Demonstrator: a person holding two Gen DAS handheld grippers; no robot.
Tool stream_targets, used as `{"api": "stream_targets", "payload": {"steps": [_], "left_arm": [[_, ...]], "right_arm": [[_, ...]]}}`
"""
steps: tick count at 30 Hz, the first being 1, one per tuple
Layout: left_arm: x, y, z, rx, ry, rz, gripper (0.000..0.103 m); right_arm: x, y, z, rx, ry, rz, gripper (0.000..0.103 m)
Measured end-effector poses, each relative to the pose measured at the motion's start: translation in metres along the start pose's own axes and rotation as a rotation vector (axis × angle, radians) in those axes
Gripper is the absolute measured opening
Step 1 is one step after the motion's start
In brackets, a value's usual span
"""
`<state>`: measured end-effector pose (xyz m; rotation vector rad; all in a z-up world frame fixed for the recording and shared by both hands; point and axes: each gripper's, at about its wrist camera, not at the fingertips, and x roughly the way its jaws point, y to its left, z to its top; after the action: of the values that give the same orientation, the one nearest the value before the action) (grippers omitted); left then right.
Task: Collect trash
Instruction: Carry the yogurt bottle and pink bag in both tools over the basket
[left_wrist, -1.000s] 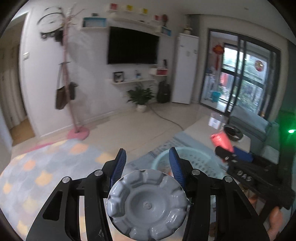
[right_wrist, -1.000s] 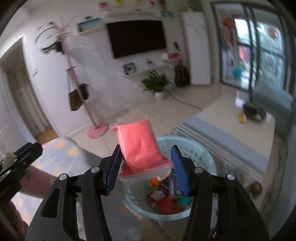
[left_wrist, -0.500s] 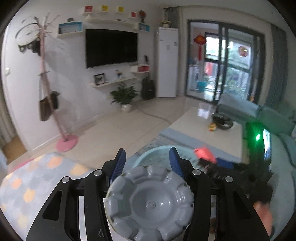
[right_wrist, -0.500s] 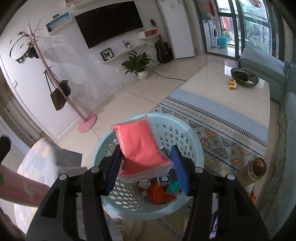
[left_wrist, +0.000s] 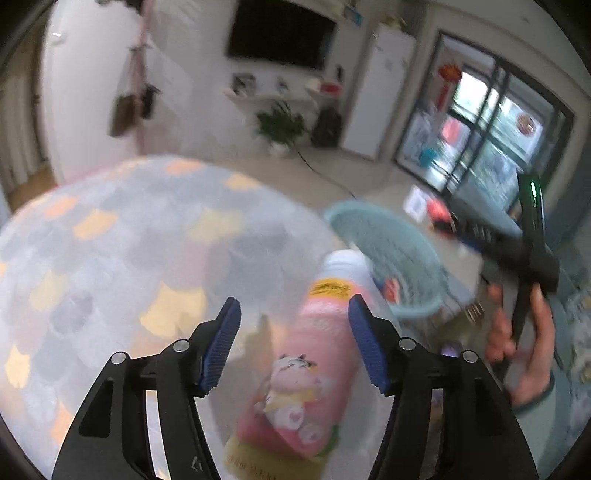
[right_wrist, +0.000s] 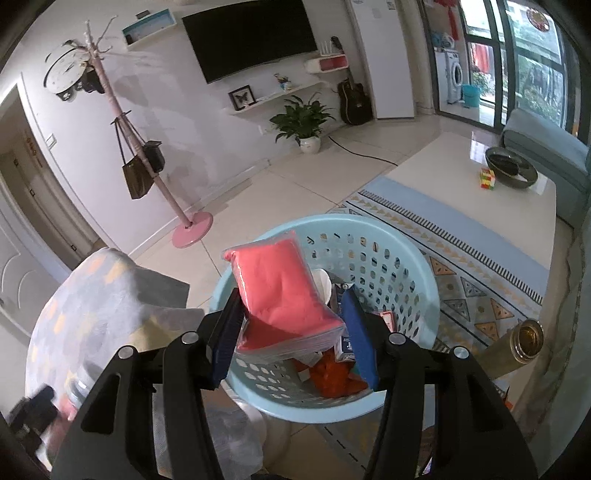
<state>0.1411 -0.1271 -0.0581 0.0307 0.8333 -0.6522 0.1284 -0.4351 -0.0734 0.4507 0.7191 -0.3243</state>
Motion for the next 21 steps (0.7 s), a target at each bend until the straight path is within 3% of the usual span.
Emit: {"api": "stream_targets", "payload": {"steps": [3, 10, 12, 14, 21], "left_arm": [[0.011, -0.004, -0.002, 0.045, 0.070, -0.038, 0.068], [0.034, -0.018, -0.016, 0.127, 0.232, -0.007, 0.062], [0.034, -0.021, -0.018, 0.156, 0.226, 0.026, 0.053], [0.033, -0.021, -0.015, 0.133, 0.221, 0.008, 0.048], [0.007, -0.035, 0.020, 0.115, 0.055, -0.053, 0.047]], "right_arm": [[-0.007, 0.001, -0.001, -0.003, -0.010, 0.001, 0.051], [-0.017, 0.003, -0.001, -0.015, -0.019, -0.002, 0.051], [-0.017, 0.003, -0.001, -0.020, -0.022, -0.010, 0.051], [-0.017, 0.003, 0.000, -0.022, -0.021, -0.008, 0.051], [-0.033, 0.006, 0.010, -0.038, -0.079, -0.005, 0.051]]}}
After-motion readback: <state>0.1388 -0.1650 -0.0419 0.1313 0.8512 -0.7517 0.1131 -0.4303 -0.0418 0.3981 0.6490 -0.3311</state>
